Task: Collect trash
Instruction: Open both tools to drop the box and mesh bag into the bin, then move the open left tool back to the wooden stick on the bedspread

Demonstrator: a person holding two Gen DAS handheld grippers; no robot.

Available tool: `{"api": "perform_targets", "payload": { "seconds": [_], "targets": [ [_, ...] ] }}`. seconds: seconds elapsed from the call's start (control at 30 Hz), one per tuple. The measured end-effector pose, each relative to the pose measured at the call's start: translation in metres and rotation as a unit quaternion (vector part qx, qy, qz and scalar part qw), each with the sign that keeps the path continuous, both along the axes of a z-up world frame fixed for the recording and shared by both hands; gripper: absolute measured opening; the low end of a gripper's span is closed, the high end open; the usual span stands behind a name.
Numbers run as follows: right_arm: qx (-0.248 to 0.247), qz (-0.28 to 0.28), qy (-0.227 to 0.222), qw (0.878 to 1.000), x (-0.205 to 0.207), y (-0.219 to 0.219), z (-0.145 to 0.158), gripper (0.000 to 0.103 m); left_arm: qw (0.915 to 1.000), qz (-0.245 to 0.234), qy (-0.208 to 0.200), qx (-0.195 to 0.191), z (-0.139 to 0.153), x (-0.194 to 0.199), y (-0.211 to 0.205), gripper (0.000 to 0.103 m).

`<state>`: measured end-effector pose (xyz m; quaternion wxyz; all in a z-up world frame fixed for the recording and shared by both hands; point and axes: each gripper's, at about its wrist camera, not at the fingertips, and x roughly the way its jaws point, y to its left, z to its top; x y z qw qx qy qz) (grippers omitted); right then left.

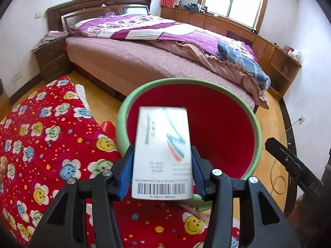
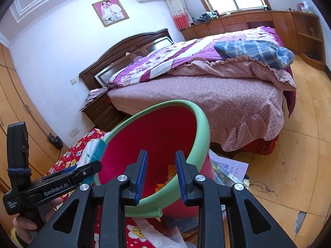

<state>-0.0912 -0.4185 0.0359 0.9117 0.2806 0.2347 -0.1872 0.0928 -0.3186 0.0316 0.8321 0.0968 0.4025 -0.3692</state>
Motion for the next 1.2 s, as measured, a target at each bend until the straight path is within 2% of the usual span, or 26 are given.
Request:
{"api": "perform_targets", "payload": {
  "seconds": [0.37, 0.43, 0.63, 1.0, 1.2],
  "targets": [
    [-0.001, 0.006, 0.008, 1.0, 0.0, 0.003, -0.002, 0.037, 0.9998, 0.014, 0.009, -0.012, 0.006, 0.0, 0.011, 0.053],
    [-0.002, 0.006, 0.007, 1.0, -0.001, 0.004, 0.0, 0.045, 0.9997, 0.018, 0.011, -0.016, 0.008, -0.001, 0.018, 0.053],
    [-0.006, 0.012, 0.003, 1.0, -0.001, 0.015, 0.009, 0.052, 0.9992, 0.034, 0.004, -0.021, 0.016, -0.003, 0.041, 0.053],
    [-0.002, 0.034, 0.001, 0.999, 0.007, 0.042, 0.016, 0.055, 0.9955, 0.092, -0.01, -0.021, 0.026, 0.008, 0.102, 0.053],
    [-0.004, 0.05, 0.012, 0.999, 0.014, 0.057, 0.015, 0.055, 0.9905, 0.136, -0.019, -0.006, 0.027, 0.028, 0.144, 0.053]
  ]
}}
